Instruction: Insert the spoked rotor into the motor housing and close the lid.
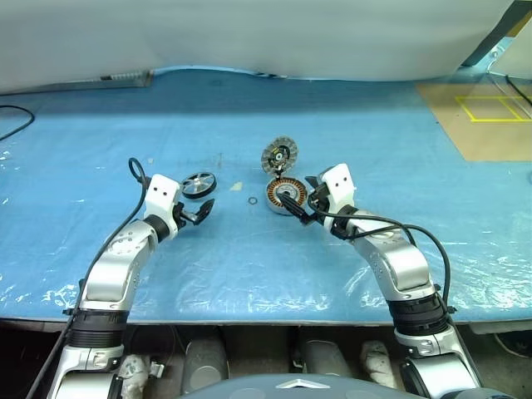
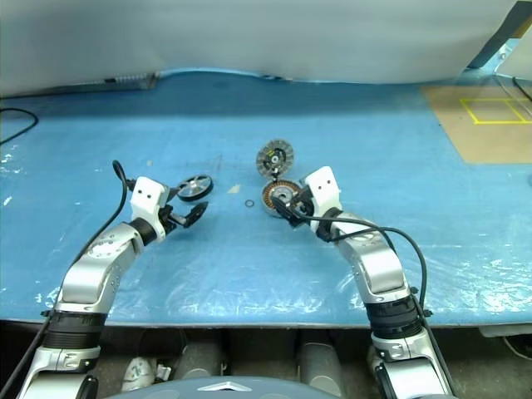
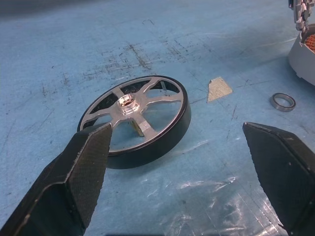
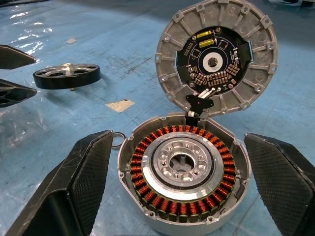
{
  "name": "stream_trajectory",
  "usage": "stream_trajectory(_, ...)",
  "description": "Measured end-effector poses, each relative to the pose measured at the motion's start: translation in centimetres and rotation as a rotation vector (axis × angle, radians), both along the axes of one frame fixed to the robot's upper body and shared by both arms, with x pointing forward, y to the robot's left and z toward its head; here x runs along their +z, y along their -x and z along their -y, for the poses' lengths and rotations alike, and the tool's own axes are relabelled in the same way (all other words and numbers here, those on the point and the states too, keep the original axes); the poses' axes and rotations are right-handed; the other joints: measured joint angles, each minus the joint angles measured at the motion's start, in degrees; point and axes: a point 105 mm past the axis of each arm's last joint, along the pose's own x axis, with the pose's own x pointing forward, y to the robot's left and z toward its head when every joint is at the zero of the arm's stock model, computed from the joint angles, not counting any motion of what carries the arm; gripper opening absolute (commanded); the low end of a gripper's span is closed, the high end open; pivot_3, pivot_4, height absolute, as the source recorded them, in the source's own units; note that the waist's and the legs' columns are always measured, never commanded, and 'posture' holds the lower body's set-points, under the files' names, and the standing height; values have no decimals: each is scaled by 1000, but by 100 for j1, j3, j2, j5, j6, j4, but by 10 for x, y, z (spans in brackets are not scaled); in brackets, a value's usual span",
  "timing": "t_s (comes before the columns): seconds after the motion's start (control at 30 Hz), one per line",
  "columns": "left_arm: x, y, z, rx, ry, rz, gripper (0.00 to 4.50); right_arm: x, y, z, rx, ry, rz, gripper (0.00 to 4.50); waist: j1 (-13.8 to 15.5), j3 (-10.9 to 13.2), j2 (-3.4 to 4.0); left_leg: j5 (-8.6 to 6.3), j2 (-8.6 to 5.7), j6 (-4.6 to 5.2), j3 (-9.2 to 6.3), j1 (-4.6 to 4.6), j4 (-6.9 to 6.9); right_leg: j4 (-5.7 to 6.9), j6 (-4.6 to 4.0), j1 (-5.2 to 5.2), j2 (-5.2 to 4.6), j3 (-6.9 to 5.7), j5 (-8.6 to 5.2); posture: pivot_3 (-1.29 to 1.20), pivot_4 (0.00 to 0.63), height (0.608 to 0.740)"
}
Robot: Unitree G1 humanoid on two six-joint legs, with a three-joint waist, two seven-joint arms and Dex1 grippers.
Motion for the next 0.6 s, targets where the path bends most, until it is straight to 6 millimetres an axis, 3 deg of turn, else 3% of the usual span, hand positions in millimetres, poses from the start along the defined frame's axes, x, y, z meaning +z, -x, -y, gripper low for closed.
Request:
stream_trajectory(0.17, 0, 0, 0, 1, -2, 0, 4500, -4, 1, -7, 63, 143, -65, 4476, 0, 1, 1, 0, -1, 0, 0, 0, 1, 2, 0, -1, 0, 1, 0, 0, 150, 740)
stream_trajectory(0.33, 4, 0, 3, -5, -2, 13, 4500, 10, 12, -22, 224, 290, -91, 4476, 0, 1, 0, 0, 0, -1, 0, 1, -1, 4, -2, -2, 1, 1, -1, 0, 150, 740)
stream_trajectory(0.6, 3, 3, 10, -23, -5, 16, 4500, 7, -1, -28, 241, 457, -77, 4476, 3, 2, -1, 0, 0, -1, 0, 0, 2, 11, -5, -3, 0, 2, -3, 0, 150, 740)
